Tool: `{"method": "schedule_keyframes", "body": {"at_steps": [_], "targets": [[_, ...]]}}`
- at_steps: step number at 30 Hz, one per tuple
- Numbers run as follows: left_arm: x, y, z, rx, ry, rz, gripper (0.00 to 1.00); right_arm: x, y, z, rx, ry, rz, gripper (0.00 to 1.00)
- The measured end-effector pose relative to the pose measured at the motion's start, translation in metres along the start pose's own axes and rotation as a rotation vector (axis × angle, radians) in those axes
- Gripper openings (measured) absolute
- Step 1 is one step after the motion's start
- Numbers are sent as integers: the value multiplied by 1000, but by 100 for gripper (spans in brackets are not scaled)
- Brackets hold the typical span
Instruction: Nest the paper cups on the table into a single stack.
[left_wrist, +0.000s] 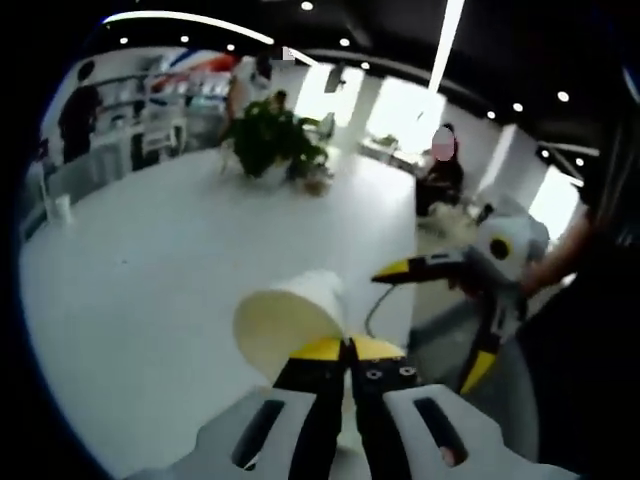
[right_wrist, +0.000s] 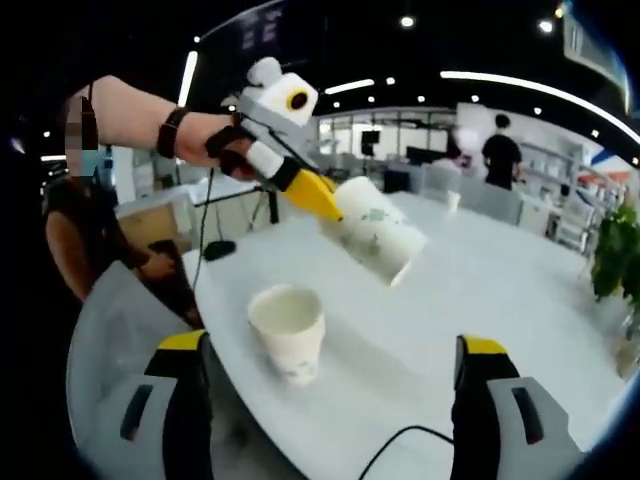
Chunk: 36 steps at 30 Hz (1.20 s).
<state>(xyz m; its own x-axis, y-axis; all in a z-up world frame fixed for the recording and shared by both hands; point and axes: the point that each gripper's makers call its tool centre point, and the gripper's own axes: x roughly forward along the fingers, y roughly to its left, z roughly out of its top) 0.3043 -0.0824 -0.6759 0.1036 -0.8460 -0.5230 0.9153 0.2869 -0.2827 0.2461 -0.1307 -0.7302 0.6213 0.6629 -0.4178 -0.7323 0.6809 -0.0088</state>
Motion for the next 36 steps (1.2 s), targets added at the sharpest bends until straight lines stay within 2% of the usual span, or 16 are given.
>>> {"method": "schedule_keyframes", "body": {"at_steps": [6,8,15,22,28,34,36], "targets": [[-8,-11,3,72,65,8,0,-1,1,0,2,-6,4,100],[-11,-14,0,88,101,9,0,-1,2,0,1,-10,6,100],[-15,-26,-3,141,168,1,0,0,6,1,3,-21,15,100],[-22,-39,-8,210,277,3,0,-2,8,1,2,-28,26,100],[-27,-42,-18,260,382,17,0,-2,9,-1,0,-26,33,100],[-29,-46,-26,267,424,16,0,-1,13,0,6,-30,46,99],[-31,-44,-34,292,472,32,0,-2,15,0,5,-33,50,99]]}}
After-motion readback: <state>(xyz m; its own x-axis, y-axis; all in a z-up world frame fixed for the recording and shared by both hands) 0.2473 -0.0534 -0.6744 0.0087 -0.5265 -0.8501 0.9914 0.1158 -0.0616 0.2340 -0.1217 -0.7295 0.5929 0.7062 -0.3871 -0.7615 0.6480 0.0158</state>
